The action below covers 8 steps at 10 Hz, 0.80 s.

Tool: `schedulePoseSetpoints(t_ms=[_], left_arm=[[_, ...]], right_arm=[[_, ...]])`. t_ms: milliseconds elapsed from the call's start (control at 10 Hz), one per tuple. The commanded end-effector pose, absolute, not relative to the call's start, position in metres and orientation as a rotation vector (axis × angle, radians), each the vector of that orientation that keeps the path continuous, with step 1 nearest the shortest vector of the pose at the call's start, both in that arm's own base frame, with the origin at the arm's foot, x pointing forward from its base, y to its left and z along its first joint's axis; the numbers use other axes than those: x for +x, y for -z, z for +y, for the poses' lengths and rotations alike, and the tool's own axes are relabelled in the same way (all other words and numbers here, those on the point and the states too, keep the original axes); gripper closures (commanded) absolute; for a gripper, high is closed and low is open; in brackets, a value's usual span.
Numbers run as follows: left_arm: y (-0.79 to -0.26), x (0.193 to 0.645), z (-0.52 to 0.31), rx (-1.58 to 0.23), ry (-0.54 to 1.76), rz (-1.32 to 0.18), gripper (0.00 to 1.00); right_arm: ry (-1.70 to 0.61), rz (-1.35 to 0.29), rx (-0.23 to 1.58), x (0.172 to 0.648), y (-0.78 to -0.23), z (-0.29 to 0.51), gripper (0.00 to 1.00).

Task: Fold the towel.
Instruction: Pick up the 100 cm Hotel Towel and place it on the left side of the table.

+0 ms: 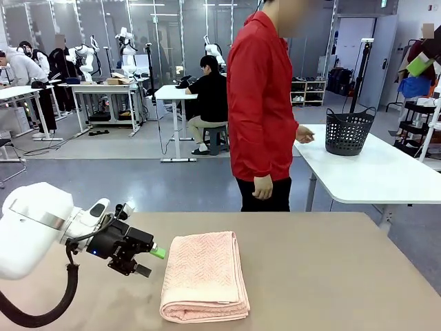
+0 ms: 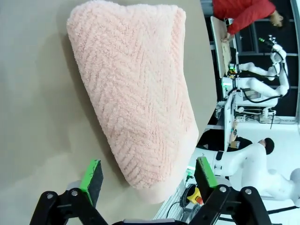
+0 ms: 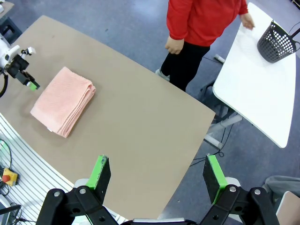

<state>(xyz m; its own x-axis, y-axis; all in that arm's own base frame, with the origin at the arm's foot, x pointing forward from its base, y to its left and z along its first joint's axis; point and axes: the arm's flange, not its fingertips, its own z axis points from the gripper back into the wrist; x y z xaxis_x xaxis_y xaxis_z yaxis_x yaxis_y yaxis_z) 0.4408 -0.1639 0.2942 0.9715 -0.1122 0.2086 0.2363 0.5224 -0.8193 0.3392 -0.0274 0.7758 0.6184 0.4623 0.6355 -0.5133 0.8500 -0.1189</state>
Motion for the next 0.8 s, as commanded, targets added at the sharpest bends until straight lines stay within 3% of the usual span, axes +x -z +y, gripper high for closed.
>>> schedulePoseSetpoints(t_ms=[0,600,700], left_arm=[[-0.279,0.451,-0.171,-1.053,0.205,-0.16,0.0],[-0.235,0.454,-0.198,-1.176,0.137,-0.111,0.0],[-0.233,0.453,-0.198,-1.191,0.126,-0.115,0.1]], right_arm=[[-0.572,-0.703,0.072,0.34,-0.776,-0.03,0.0],[-0.572,-0.703,0.072,0.34,-0.776,-0.03,0.0],[-0.572,-0.703,0.072,0.34,-0.776,-0.03,0.0]])
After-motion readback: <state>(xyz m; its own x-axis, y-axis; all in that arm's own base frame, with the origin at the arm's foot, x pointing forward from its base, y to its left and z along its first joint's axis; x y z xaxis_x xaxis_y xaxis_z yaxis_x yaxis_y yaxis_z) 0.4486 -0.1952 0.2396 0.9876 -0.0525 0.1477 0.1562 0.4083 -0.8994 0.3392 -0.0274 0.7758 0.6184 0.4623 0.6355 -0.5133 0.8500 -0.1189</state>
